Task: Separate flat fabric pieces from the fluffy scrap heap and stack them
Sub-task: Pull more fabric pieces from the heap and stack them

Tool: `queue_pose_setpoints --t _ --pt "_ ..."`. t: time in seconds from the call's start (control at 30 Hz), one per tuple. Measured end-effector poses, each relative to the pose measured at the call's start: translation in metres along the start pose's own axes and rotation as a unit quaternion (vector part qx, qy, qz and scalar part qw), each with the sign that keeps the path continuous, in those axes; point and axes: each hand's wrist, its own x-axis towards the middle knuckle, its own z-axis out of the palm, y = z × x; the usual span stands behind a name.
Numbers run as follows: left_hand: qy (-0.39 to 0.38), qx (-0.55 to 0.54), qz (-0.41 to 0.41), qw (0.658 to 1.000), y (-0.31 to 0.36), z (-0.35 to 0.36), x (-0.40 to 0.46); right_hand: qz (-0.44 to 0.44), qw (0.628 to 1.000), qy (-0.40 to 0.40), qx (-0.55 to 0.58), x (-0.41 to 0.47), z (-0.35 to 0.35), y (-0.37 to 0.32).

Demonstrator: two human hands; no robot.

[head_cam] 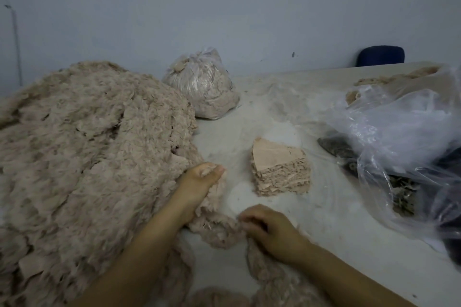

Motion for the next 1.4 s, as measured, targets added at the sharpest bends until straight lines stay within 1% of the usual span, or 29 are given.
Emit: queue_pose_setpoints --t 0.03,0.07,0.1,0.17,0.2,0.23,0.3,0.33,0.4,0.43,0.47,0.63,0.7,0.73,0.77,0.83,0.87,0.9,0.93,0.97,1.03,1.1,1.13,1.17,1.2,1.23,1.3,1.33,1.4 --pt "0.002 0.0 -0.001 1.0 -0.002 0.001 0.0 -0.027 0.999 -0.036 -0.002 -0.008 0.004 0.001" --pt "0.001 0.003 0.0 1.0 -0.003 0.001 0.0 -0.023 0.998 -0.057 0.01 -0.015 0.003 0.002" --pt "-0.005 0.011 0.002 1.0 -0.004 0.001 -0.001 0.002 0.998 -0.053 0.029 -0.019 -0.003 0.001" --pt "-0.034 0.04 0.017 0.998 -0.005 0.002 -0.003 0.095 0.99 0.036 0.097 -0.016 -0.017 -0.003" --pt "-0.058 0.056 0.032 0.996 -0.004 0.005 -0.004 0.15 0.971 0.072 0.173 -0.01 -0.023 -0.007" --pt "-0.089 0.067 0.051 0.992 -0.002 0.009 -0.007 0.193 0.937 0.083 0.278 -0.002 -0.029 -0.012" --pt "-0.164 0.074 0.091 0.979 0.004 0.02 -0.013 0.246 0.852 0.042 0.46 0.013 -0.035 -0.025" --pt "-0.197 0.077 0.106 0.972 0.006 0.025 -0.015 0.264 0.824 -0.004 0.501 0.017 -0.037 -0.03" --pt "-0.229 0.096 0.128 0.96 0.008 0.028 -0.018 0.27 0.803 -0.072 0.526 0.019 -0.036 -0.034" --pt "-0.224 0.114 0.143 0.957 0.009 0.025 -0.017 0.266 0.802 -0.071 0.529 0.02 -0.035 -0.034" --pt "-0.211 0.132 0.157 0.956 0.009 0.021 -0.017 0.258 0.807 -0.051 0.529 0.021 -0.035 -0.034" --pt "-0.141 0.162 0.169 0.962 0.006 0.004 -0.014 0.189 0.83 0.131 0.507 0.024 -0.038 -0.023" --pt "-0.125 0.184 0.166 0.961 0.004 0.005 -0.012 0.21 0.84 0.179 0.467 0.025 -0.035 -0.024" --pt "-0.116 0.184 0.162 0.963 0.004 0.006 -0.012 0.248 0.84 0.18 0.447 0.025 -0.032 -0.025" --pt "-0.103 0.177 0.159 0.966 0.005 0.007 -0.012 0.3 0.833 0.157 0.438 0.024 -0.029 -0.026" --pt "-0.085 0.162 0.161 0.97 0.005 0.009 -0.01 0.385 0.792 0.051 0.472 0.023 -0.025 -0.029" --pt "-0.083 0.153 0.167 0.971 0.005 0.01 -0.009 0.398 0.765 0.0 0.507 0.022 -0.024 -0.031" --pt "-0.089 0.144 0.175 0.97 0.004 0.009 -0.008 0.39 0.74 -0.026 0.547 0.023 -0.023 -0.033" --pt "-0.104 0.139 0.188 0.967 0.004 0.008 -0.007 0.367 0.724 -0.023 0.583 0.024 -0.023 -0.034" --pt "-0.121 0.145 0.199 0.962 0.003 0.006 -0.006 0.336 0.721 0.002 0.606 0.026 -0.023 -0.034" --pt "-0.141 0.165 0.188 0.958 0.0 0.0 -0.005 0.28 0.752 0.092 0.59 0.03 -0.023 -0.032" --pt "-0.112 0.124 0.128 0.978 -0.006 -0.005 -0.003 0.22 0.784 0.145 0.563 0.034 -0.027 -0.028" --pt "-0.083 0.052 0.066 0.993 -0.008 -0.005 -0.002 0.194 0.791 0.153 0.56 0.035 -0.028 -0.026" --pt "-0.063 -0.049 -0.019 0.997 -0.01 -0.002 -0.002 0.174 0.798 0.156 0.556 0.035 -0.029 -0.024" --pt "-0.061 -0.144 -0.103 0.982 -0.011 0.003 -0.002 0.157 0.805 0.156 0.551 0.036 -0.029 -0.024" --pt "-0.078 -0.193 -0.156 0.966 -0.012 0.007 -0.003 0.141 0.811 0.152 0.547 0.036 -0.028 -0.024" --pt "-0.128 -0.183 -0.19 0.956 -0.011 0.018 -0.005 0.118 0.821 0.141 0.54 0.036 -0.024 -0.023" --pt "-0.133 -0.173 -0.192 0.957 -0.01 0.025 -0.006 0.113 0.829 0.139 0.53 0.036 -0.023 -0.023" --pt "-0.09 -0.183 -0.169 0.964 -0.008 0.036 -0.006 0.114 0.848 0.144 0.497 0.036 -0.023 -0.021"
